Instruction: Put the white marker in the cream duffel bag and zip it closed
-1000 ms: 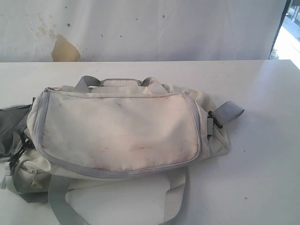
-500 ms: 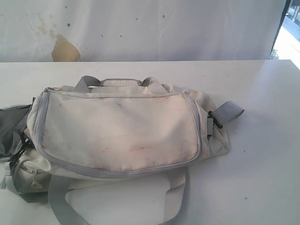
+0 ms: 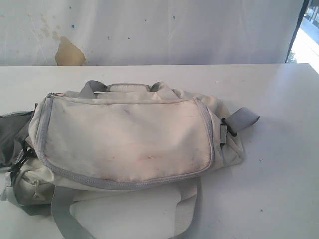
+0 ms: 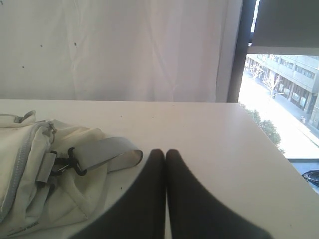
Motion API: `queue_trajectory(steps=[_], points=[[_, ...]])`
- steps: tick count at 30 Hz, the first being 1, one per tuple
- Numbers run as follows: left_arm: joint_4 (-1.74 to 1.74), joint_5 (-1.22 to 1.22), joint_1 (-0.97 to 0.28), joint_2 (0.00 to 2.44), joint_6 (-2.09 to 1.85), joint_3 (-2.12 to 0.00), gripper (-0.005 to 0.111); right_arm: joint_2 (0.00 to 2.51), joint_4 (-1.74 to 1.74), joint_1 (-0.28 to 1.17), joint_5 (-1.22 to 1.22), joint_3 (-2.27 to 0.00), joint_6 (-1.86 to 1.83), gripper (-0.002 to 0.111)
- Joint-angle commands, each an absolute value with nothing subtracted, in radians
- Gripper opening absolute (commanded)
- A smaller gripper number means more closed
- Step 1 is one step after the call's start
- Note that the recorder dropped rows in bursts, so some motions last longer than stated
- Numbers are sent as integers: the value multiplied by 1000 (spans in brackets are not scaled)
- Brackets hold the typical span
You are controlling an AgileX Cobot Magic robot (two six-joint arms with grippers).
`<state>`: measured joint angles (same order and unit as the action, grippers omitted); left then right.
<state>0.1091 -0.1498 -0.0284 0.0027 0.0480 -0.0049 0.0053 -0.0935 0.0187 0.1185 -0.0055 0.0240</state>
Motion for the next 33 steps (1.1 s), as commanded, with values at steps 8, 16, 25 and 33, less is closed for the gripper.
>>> queue_trajectory(steps=[8,16,25,33], points=[[36,-149,-34,0,-19,0,0,0,-97,20,112,0,29,0],[-8,-149,-34,0,-84,0,0,0,-97,20,112,0,29,0],[-8,-149,-34,0,-35,0,0,0,-97,20,112,0,29,0],[-8,-159,-34,0,-20,0,0,0,-97,20,112,0,29,0]])
